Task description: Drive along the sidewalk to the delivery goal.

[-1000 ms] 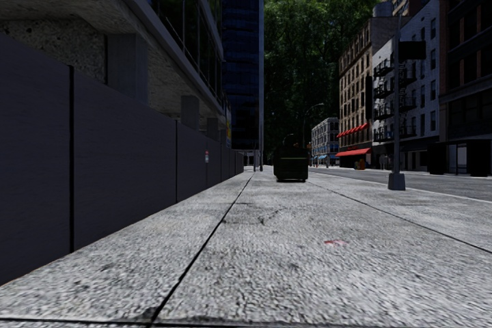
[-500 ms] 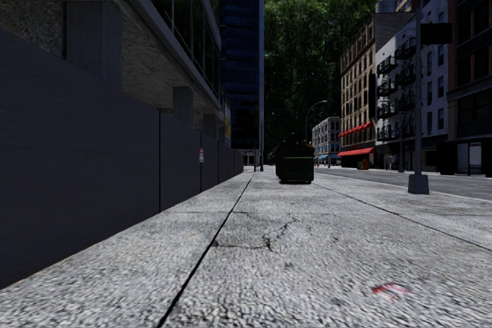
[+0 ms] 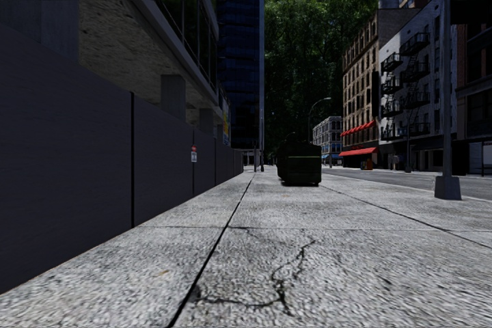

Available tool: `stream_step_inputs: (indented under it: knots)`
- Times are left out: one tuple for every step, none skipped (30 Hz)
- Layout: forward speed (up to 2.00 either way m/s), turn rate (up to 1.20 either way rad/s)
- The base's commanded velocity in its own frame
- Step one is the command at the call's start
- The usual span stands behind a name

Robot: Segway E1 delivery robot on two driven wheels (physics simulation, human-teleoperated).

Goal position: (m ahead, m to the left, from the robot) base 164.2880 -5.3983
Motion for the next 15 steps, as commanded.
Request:
stream_step_inputs:
  knots:
    - [2.00, 0.00]
    - [2.00, 0.00]
    - [2.00, 0.00]
    - [2.00, 0.00]
    - [2.00, 0.00]
    - [2.00, 0.00]
    - [2.00, 0.00]
    - [2.00, 0.00]
    - [2.00, 0.00]
    - [2.00, 0.00]
    - [2.00, 0.00]
    - [2.00, 0.00]
    - [2.00, 0.00]
    - [2.00, 0.00]
    - [2.00, 0.00]
